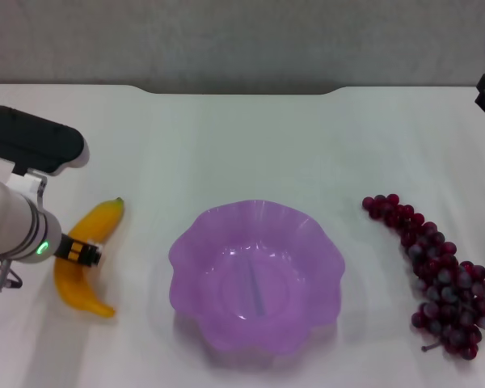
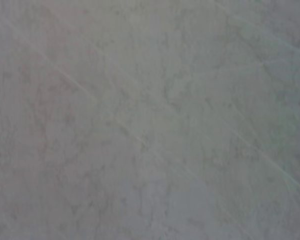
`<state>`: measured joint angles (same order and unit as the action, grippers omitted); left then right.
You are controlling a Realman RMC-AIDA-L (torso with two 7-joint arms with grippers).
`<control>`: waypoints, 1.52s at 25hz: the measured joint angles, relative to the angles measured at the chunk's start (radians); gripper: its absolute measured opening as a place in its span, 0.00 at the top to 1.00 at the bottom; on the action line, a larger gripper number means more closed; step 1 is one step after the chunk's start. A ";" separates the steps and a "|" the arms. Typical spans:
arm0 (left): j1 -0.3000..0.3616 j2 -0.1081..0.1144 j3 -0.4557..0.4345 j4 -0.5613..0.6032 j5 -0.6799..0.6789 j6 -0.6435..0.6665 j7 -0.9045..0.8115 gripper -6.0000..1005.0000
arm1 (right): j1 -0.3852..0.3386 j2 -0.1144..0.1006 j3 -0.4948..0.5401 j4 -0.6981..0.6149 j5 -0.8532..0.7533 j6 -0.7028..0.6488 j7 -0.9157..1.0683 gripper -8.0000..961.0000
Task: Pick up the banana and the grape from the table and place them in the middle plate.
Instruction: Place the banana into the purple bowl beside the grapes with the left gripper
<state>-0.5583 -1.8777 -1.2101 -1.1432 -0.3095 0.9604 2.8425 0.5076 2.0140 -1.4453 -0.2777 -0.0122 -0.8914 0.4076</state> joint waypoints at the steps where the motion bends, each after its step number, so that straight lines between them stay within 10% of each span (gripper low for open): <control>1: 0.000 0.000 0.000 0.000 0.000 0.000 0.000 0.44 | 0.000 0.000 0.000 0.000 0.000 0.000 0.000 0.09; 15: 0.110 -0.082 -0.103 -0.096 0.220 -0.071 0.000 0.49 | -0.006 0.000 0.004 0.000 0.000 -0.010 0.000 0.09; 20: 0.201 -0.056 -0.076 -0.316 0.214 -0.078 0.001 0.49 | -0.006 0.000 0.003 0.000 0.000 -0.011 0.000 0.09; 25: 0.276 0.014 -0.043 -0.594 0.145 0.009 0.002 0.49 | -0.010 0.000 0.003 0.000 0.000 -0.011 0.000 0.09; 38: 0.267 0.069 0.215 -0.750 0.102 0.142 0.003 0.49 | -0.013 0.000 0.005 0.002 0.001 -0.011 0.000 0.09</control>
<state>-0.2912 -1.8085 -0.9947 -1.8932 -0.2075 1.1023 2.8458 0.4942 2.0140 -1.4405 -0.2760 -0.0108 -0.9019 0.4081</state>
